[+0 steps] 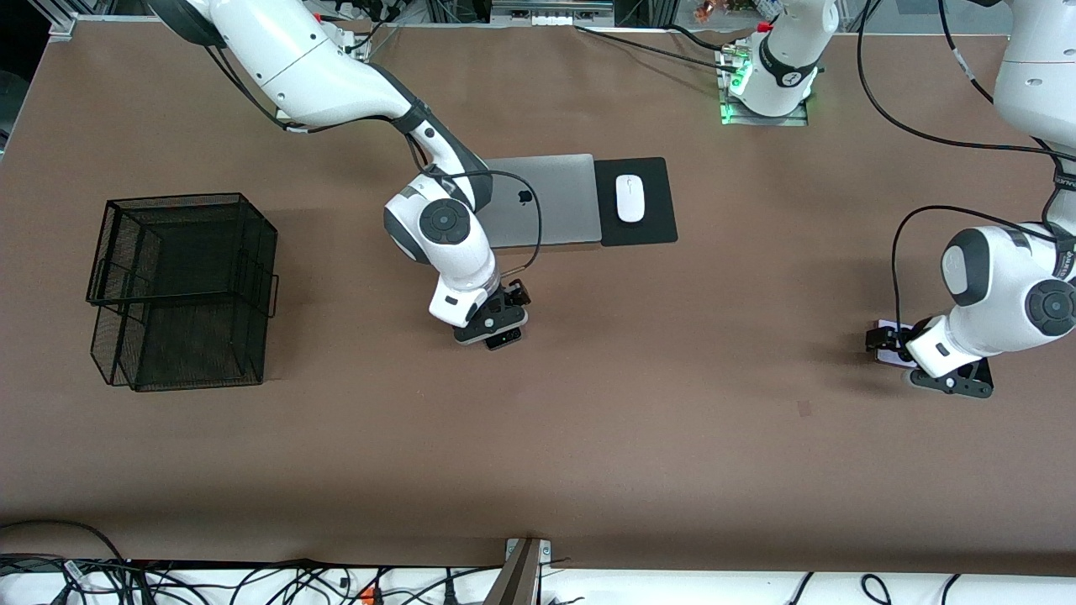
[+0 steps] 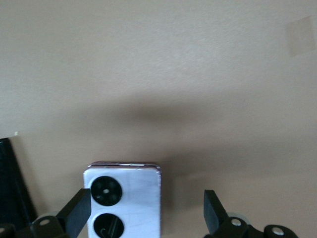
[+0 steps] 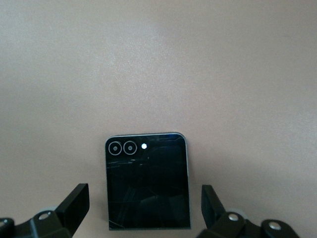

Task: Place phones with both arms
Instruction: 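Grasp the black phone with the right gripper while the left gripper grasps the white phone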

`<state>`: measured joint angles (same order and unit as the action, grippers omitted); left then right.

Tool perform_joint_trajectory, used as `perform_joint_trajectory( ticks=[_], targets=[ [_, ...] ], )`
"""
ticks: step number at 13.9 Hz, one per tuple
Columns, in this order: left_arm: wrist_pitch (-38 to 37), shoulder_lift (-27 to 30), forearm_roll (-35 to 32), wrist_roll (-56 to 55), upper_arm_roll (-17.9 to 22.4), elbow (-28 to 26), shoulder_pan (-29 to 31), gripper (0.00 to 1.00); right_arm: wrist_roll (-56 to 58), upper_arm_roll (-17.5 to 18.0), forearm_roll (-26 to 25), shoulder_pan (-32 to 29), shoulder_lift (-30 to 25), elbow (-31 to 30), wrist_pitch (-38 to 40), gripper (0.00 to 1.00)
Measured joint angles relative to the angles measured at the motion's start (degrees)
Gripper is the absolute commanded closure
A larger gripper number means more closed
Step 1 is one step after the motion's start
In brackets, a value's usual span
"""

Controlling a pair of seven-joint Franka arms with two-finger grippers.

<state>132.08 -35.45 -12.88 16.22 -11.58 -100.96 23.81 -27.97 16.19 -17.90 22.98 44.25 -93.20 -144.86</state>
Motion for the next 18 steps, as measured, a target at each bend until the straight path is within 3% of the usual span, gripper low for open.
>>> perform_joint_trajectory(
  ticks=[18],
  targets=[
    [9.72, -0.44, 0.0, 2.1, 0.19, -5.77, 3.42, 0.0, 0.1, -1.22, -1.98, 0.5, 2.32, 0.07, -4.24, 0.0]
  ],
)
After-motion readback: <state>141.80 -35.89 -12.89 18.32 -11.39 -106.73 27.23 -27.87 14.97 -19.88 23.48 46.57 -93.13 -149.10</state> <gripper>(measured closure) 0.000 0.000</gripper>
